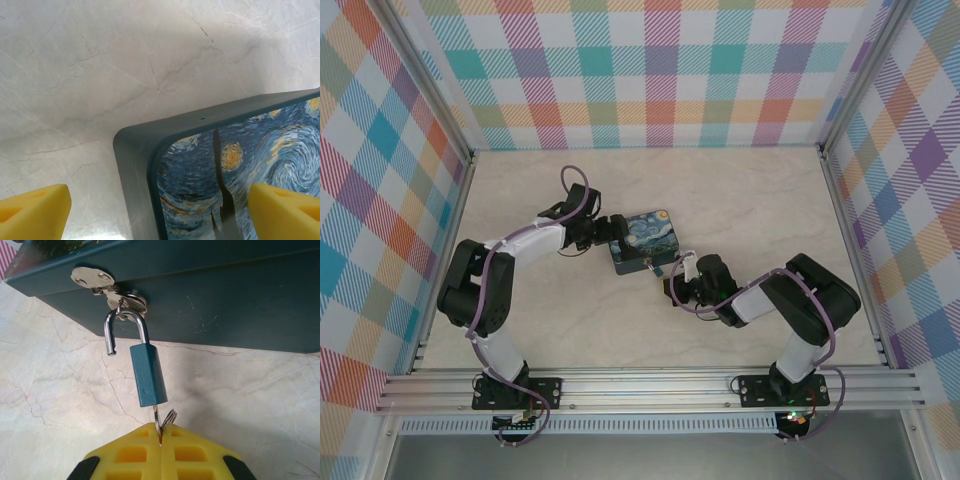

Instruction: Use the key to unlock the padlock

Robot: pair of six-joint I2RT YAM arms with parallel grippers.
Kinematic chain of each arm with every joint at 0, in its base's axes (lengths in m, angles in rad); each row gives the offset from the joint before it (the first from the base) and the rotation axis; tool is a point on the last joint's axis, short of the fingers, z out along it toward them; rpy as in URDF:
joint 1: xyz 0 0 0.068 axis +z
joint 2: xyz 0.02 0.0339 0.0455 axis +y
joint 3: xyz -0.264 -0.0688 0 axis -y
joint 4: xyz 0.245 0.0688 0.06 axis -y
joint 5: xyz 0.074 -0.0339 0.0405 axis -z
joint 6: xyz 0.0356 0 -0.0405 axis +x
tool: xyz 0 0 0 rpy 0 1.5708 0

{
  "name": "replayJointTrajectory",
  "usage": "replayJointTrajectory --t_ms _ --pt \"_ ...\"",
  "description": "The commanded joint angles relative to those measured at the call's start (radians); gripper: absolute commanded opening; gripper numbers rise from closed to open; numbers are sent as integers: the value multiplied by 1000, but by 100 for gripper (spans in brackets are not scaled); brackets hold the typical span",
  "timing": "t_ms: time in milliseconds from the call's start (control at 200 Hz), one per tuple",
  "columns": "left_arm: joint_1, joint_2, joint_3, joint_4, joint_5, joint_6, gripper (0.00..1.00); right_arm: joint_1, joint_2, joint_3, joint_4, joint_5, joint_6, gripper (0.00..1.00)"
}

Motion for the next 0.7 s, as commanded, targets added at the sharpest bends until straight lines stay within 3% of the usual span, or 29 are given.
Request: replayJointTrajectory --t_ms 0,215,540,695 --pt "10 8 -45 -36 -18 18 89 -9 13 -11 5 -32 7 1" --pt "10 -3 -99 12 -29 3 87 -14 -12 -31 -29 -23 -6 18" --pt "0 -48 -150 42 -28 -27 84 -29 -162 -43 -152 -25 -53 37" --pt "-14 -61 -181 67 -29 -49 84 -37 -156 -14 -145 -65 -31 47"
